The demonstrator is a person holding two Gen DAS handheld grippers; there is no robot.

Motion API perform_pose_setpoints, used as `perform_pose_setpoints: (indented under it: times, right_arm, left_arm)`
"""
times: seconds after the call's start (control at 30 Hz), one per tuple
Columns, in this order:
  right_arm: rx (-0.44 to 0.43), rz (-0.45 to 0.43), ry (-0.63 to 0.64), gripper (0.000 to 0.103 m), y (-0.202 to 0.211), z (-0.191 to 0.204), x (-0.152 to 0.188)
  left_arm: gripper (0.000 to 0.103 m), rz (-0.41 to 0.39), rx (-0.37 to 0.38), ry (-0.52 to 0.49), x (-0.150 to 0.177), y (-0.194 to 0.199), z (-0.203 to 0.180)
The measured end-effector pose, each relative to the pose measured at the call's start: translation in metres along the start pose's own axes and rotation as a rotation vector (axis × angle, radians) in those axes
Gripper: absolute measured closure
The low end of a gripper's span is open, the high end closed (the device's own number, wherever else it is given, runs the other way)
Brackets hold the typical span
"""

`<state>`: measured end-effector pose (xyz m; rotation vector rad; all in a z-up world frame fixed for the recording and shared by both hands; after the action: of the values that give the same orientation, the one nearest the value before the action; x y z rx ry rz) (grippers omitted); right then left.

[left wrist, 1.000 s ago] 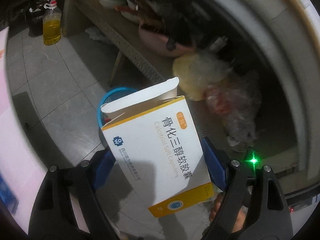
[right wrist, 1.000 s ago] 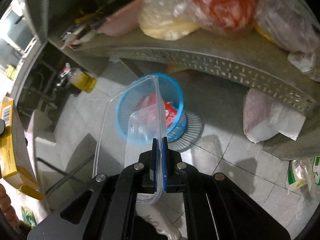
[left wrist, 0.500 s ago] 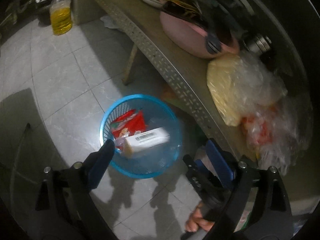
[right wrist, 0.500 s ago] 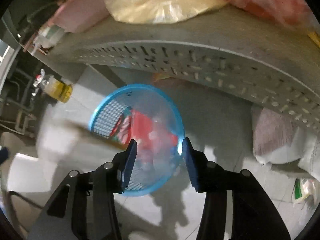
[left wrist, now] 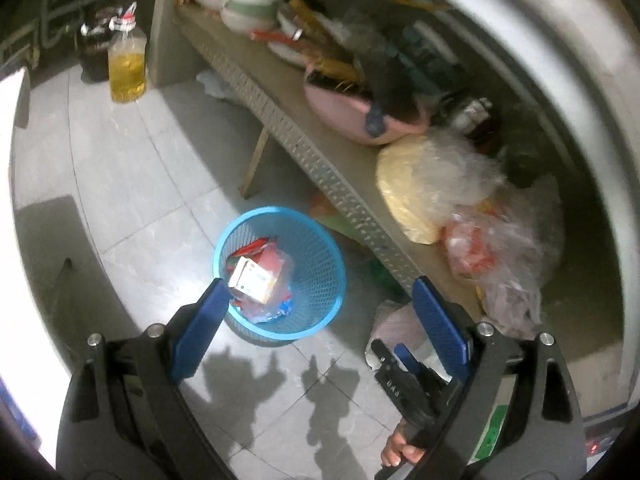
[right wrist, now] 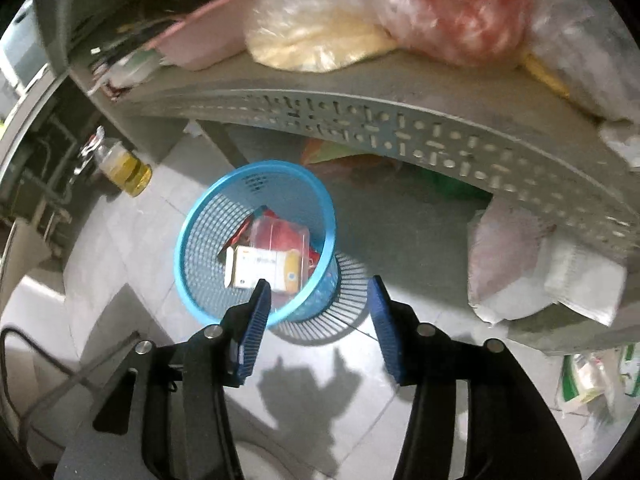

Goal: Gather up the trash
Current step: 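Open both grippers over the wastebasket to drop the box and container, then move both grippers back from the wastebasket to the table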

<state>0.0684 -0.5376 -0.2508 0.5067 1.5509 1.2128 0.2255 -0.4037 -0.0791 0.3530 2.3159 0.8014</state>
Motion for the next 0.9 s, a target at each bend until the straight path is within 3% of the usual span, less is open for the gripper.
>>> perform_pose_setpoints:
  times: [0.23,0.4,0.63,0.9]
  right_arm:
    - [-0.039,-0.081,0.104,0.038,0.079,0.004,0.029]
    - [-0.056,-0.151,0.195,0.025,0.133,0.012,0.038]
    - [-0.045,-0.24,0.28,0.008,0.197,0.029,0.045]
    - [0.05,-0.39,0.453,0.007,0.261,0.064,0.07]
  left_arm:
    - [0.015,-0.082,0.041,-0.101,0.039,0.075,-0.032]
    - [0.014,-0.118,0.022,-0.144,0.077,0.123,-0.036]
    - [0.013,-0.154,-0.031,-0.141,0.126,0.177,-0.022]
    - [0.009,-0.243,-0.075,-0.036,0.166,0.242,0.013]
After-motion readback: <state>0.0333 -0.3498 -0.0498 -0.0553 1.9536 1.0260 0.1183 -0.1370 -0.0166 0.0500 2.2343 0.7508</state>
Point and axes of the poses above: each gripper's, at about its wrist camera, not at the fingertips, and y roughly against the way its jaws point, z to its left, x to its underside, the point moved 5 cm from there along -y, roughly the way its jaws point, and after that the axes turned 14 degrees about x, right-handed, at the moved point
